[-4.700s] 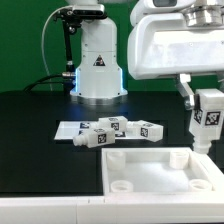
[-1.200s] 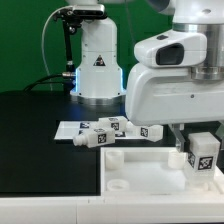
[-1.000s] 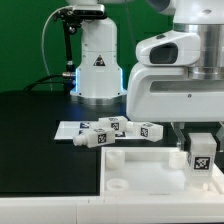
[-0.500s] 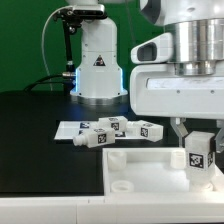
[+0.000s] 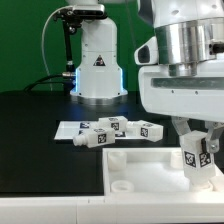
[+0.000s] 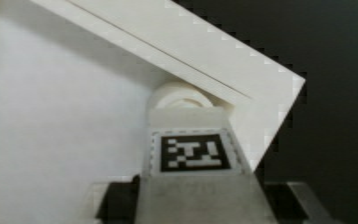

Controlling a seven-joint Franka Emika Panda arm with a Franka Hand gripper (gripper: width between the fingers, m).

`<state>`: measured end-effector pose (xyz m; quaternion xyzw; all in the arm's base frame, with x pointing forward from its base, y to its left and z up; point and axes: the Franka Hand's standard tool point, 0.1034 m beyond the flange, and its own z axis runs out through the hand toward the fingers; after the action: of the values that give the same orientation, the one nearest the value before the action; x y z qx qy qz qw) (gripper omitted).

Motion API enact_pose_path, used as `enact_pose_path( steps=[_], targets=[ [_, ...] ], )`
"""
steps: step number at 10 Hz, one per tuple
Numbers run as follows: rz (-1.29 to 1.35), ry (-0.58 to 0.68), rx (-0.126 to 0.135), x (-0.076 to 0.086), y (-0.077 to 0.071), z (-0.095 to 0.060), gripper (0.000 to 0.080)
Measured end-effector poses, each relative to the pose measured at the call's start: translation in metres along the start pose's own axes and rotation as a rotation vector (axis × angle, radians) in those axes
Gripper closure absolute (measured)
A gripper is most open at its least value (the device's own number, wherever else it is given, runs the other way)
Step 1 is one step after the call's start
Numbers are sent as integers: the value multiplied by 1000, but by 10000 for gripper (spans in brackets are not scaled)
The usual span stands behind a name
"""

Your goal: Assemble square table

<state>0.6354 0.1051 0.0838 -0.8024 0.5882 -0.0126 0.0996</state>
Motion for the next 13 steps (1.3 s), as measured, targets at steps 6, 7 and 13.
enact_pose_path(
  steps=[6, 7, 13],
  targets=[
    [406, -42, 63, -15, -2, 4, 361],
    [203, -29, 65, -17, -6, 3, 361],
    [-519, 2, 68, -10, -8, 4, 151]
  ],
)
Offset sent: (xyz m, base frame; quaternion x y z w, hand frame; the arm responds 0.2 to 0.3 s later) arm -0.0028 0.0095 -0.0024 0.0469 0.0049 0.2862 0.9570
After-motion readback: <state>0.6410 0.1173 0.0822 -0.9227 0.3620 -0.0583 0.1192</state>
